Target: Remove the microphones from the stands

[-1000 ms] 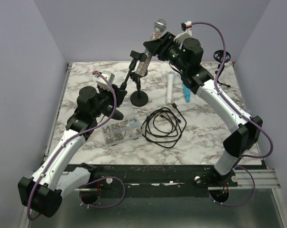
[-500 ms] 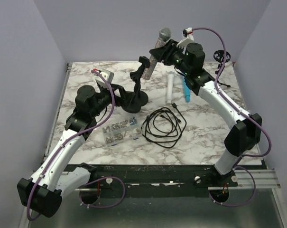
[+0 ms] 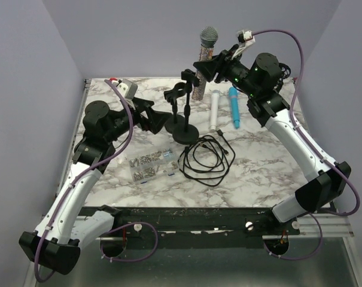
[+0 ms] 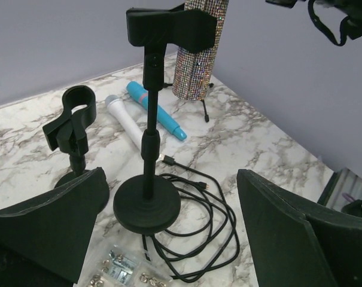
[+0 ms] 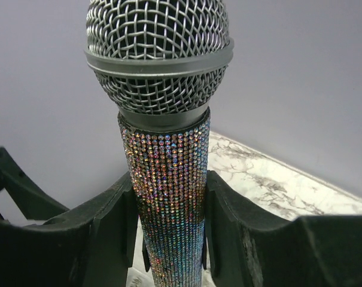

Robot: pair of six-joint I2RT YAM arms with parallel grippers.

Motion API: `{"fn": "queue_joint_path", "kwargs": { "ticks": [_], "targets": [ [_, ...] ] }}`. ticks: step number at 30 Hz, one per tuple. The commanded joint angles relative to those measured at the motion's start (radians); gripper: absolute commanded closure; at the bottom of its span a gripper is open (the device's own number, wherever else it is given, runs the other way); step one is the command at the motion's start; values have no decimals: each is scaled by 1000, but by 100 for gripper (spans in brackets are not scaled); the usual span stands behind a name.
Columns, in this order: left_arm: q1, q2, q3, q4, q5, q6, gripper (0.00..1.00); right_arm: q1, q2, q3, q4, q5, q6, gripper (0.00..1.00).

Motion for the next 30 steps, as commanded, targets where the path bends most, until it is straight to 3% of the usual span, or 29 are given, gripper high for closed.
{"fn": "queue_joint_path", "kwargs": {
  "ticks": [1,4,7,12,18,25,30],
  "targets": [
    [58,1,54,26,179,-104,6,0,-65,1,41,-133,-147,99],
    [98,20,52,88,268,-176,5,0,-84,2,-7,-149,-227,99],
    [102,60,67,135,330,-202,6,0,-123,-24,-48,-57,-297,99],
    [11,174,150,181,363,-174,8,0,-209,-121,-122,80,-413,99],
    [-102,298,165,405,349,-148,7,0,-404,-289,-199,305,-365,99],
    [-237,440,258,431,356,-29,7,0,-650,-422,-344,429,-368,99],
    [-303,506,309,399,351,29,7,0,-812,-501,-428,603,-364,99]
  ]
}}
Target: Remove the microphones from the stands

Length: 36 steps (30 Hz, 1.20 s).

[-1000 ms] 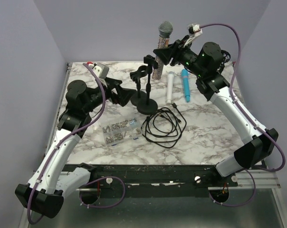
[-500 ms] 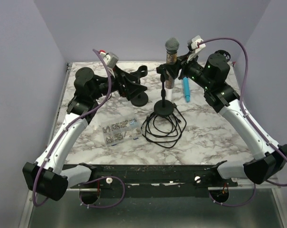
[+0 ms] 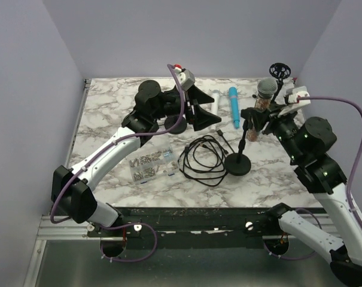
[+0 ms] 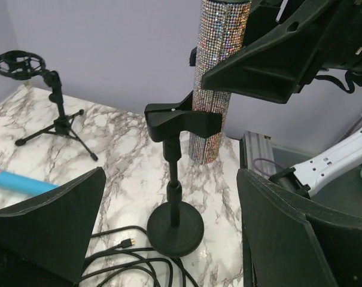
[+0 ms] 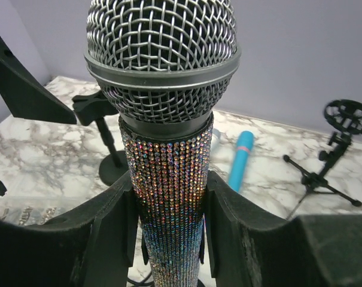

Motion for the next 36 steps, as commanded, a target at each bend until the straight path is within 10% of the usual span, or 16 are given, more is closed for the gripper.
{"fn": "queue_joint_path", "kwargs": {
  "ticks": [1,15,36],
  "targets": [
    [-54,52,66,29,30,73,7,0,-138,-57,-19,211,-3,99],
    [-118,347,348,-232,212,273,7,1,-356,-263,-23,250,46,99],
    [-231,651,608,133,484,15,7,1,-621,-450,28,48,11,99]
  ]
}}
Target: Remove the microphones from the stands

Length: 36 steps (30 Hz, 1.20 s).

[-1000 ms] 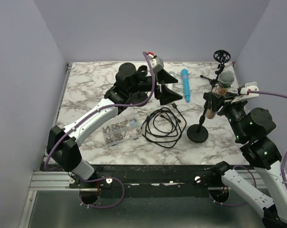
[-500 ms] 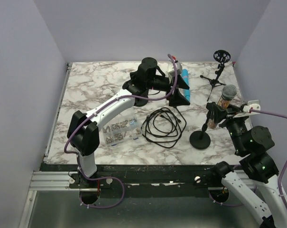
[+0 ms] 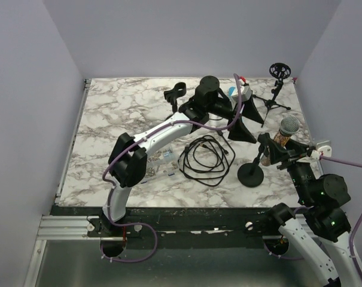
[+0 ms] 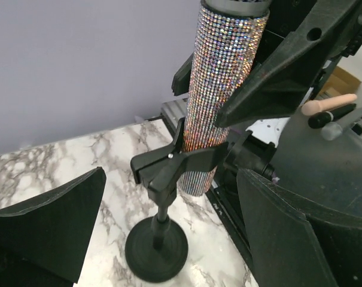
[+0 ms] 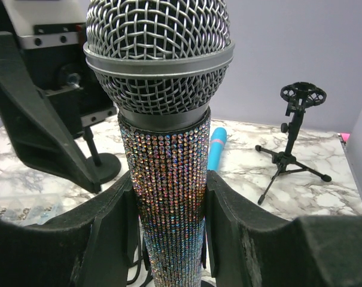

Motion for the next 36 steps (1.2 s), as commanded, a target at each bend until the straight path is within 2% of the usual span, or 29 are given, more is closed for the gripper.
{"fn": "queue_joint_path", "kwargs": {
  "ticks": [1,5,8,14,19,27,36],
  "targets": [
    [-30,97,113,130,81,-99,7,2,-7,-9,14,-60,20,99],
    [-43,156,169,197,120,-164,7,1,0,-8,20,-72,19,99],
    [-43,208,189,331,164,-290,7,1,1,-8,25,-71,20,99],
    [-45,292,262,455,227,-451,7,1,-9,-14,25,-59,20,99],
    [-46,308,267,417,209,-413,8,1,-18,-14,22,-47,20,99],
    [-53,269,223,210,119,-174,18,1,-20,-19,20,-44,20,99],
    [-57,294,235,303,135,-248,18,0,-19,-24,23,-48,20,99]
  ]
}}
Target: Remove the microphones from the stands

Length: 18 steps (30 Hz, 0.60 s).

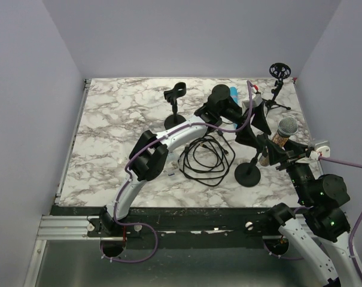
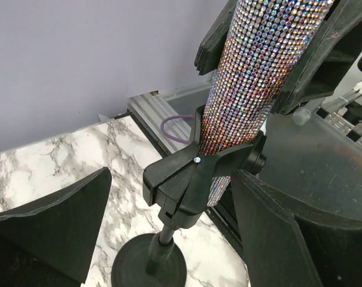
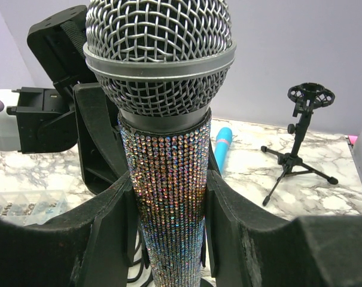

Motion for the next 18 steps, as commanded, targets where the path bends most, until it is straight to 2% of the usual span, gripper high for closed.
{"fn": "queue_joint_path", "kwargs": {
  "ticks": [1,2,5,6,9,18],
  "targets": [
    [-11,-3,11,78,5,-25,22,1,-13,-15,24,-19,20,99],
    [-12,-1,15,88,13,-33,27,1,-13,-15,26,-18,19,99],
    [-14,-3,5,93,15,-28,61,1,-14,-14,26,-18,20,99],
    [-13,-7,-5,92,16,-19,68,1,-14,-13,26,-18,20,99],
    [-12,-31,-33,64,11,19,100,1,-20,-11,24,-15,20,99],
    [-11,-115,-120,-138,-68,234,100,1,-20,30,13,-23,-32,99]
  ]
}}
